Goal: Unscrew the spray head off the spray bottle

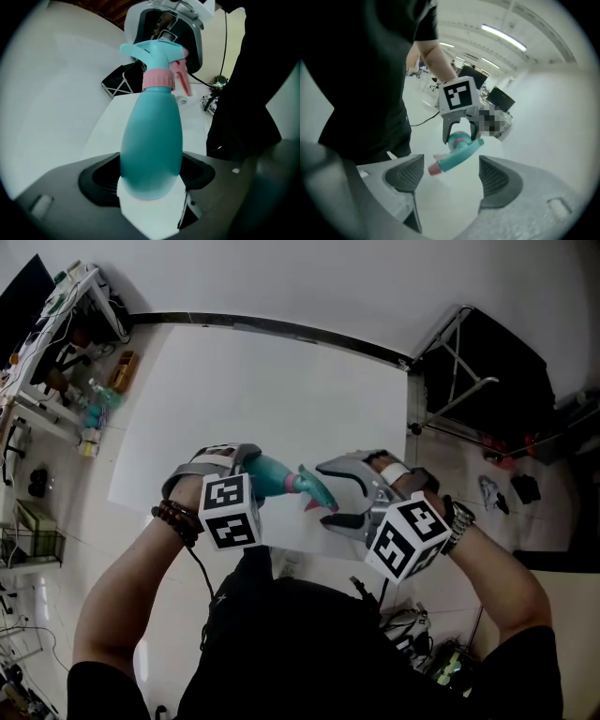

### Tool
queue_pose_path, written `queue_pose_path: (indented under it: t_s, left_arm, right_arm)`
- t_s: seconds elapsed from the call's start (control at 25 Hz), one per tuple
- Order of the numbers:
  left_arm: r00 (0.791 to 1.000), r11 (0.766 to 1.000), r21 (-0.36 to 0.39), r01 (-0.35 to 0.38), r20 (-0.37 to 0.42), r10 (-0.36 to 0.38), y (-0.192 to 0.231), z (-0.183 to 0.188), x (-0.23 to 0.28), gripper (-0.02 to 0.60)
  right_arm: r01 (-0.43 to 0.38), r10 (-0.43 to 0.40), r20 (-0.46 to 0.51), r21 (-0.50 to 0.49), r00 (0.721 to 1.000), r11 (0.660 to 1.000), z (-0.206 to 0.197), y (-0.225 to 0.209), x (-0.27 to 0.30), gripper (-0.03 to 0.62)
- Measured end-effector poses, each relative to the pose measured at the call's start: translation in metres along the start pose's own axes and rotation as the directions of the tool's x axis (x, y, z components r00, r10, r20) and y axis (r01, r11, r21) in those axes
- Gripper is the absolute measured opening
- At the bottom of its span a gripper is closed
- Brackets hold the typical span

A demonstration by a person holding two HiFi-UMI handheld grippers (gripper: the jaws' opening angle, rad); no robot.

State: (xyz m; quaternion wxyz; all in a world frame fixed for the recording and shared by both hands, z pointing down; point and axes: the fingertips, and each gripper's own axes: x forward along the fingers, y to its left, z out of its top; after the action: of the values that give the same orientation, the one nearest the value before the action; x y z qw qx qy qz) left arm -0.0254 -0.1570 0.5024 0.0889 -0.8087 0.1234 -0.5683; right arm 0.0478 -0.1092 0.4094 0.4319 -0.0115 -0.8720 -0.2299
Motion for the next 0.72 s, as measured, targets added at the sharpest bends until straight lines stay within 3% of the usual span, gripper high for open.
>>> queue_pose_path:
  t_s: [0.04,0.12,0.24,0.48,0.6,0.72]
  left_arm:
    - [1.0,1.0,-0.001,-0.015,-0.005,0.015,0.002,-0.001,0.0,0.397]
    - [0.999,0.999,-0.007,-0.038,-0.012,0.038,0.007,-0.002,-0.001,0.397]
    - [0.998,0.998,-0.01,-0.058,-0.023,0.058,0.009,-0.002,-0.001,0.397]
    - [0.998,0.999,-0.001,-0.043,-0.043,0.042,0.003,0.004,-0.002,0.399]
    - [0.998,0.999,0.001,-0.037,-0.05,0.038,0.002,0.006,-0.001,0.399]
    - [0.998,0.999,0.0,-0.038,-0.059,0.038,0.002,0.005,-0.001,0.399]
  right_arm:
    - [-0.048,0.044,0.034,0.103,0.998,0.994,0.0,0.0,-0.003,0.345]
    - [-0.128,0.09,0.135,0.31,0.987,0.942,0.007,-0.007,-0.009,0.351]
    - [-0.156,0.055,0.218,0.482,0.974,0.862,0.018,-0.023,-0.009,0.351]
    - [-0.083,0.022,0.126,0.502,0.992,0.861,0.021,-0.03,0.017,0.308]
    - [-0.076,0.025,0.102,0.534,0.994,0.842,0.016,-0.031,0.024,0.248]
    - [-0.072,0.034,0.079,0.554,0.996,0.829,0.013,-0.031,0.028,0.145]
